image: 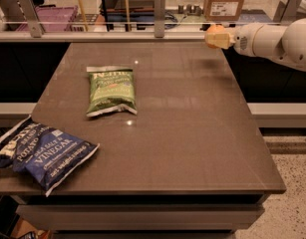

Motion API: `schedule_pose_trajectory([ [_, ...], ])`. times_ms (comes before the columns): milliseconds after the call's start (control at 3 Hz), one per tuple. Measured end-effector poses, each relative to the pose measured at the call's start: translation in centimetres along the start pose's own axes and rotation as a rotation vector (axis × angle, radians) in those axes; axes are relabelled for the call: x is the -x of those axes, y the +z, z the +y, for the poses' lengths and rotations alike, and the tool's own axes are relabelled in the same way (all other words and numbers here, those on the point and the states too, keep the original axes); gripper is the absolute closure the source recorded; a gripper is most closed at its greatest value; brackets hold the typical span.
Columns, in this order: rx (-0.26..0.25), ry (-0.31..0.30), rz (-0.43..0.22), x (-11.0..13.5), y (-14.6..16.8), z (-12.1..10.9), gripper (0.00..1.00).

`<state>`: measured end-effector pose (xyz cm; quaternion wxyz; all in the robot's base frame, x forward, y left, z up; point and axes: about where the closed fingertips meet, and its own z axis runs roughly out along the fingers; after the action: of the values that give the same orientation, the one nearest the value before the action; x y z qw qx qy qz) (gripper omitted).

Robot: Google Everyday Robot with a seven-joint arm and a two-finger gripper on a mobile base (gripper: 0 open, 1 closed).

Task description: Move orange near green jalapeno chip bag

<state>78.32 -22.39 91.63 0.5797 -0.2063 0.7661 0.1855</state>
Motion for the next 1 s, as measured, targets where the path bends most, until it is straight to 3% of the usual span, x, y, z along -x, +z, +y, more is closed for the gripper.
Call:
schedule_pose_trajectory([
  [333,0.064,-0.001,0.008,0.8,-1.6,2.3,1.0],
  [1000,0.293,-0.062,0.04,0.9,-3.6,8.0,1.0],
])
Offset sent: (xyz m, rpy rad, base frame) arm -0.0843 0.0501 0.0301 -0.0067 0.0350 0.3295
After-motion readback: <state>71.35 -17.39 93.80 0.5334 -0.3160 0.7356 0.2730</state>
